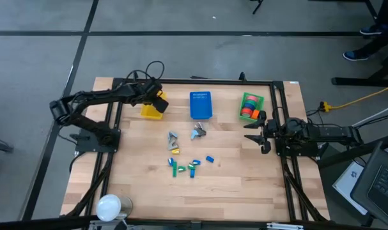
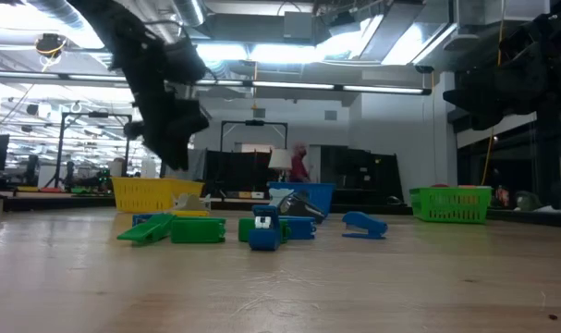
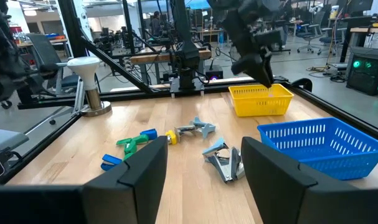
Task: Pick and place Stapler, Stapler remover, tape
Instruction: Put the gray staple remover into the yellow basket
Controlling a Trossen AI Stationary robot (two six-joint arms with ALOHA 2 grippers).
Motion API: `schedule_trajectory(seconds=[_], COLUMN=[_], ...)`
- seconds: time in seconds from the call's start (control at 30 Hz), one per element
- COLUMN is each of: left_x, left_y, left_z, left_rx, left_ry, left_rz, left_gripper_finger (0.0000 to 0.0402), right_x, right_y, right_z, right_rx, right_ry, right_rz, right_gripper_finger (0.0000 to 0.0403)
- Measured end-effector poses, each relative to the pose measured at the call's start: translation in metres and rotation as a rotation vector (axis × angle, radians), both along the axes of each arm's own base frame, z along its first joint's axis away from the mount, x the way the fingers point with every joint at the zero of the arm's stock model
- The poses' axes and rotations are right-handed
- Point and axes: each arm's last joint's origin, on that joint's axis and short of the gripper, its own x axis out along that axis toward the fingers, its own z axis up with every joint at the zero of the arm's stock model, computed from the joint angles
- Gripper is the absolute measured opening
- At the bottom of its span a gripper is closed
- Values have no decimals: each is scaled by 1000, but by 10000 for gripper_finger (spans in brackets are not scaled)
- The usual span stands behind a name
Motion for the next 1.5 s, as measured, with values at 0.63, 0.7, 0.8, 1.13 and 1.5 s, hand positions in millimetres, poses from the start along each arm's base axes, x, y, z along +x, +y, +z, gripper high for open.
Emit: schedule_trajectory(seconds=[0.63,0.7,0.8,1.13,1.5], left_x=[46,48,50,53,63], left_y=[-96,-107,-122,-160,-175], left_z=[27,27,27,23,-9], left_rx=[53,49,43,2,-62], left_ry=[-189,-190,-193,-188,-58], left_rz=[-643,-686,-744,-814,-792], left_gripper_finger=[134,134,134,93,76], right_x=[0,0,0,0,0], right_y=[0,0,0,0,0], right_z=[0,0,0,0,0], right_rx=[0,0,0,0,0], right_ry=[0,0,0,0,0], right_rz=[0,0,0,0,0], right_gripper_finger=[210,211,211,211,211])
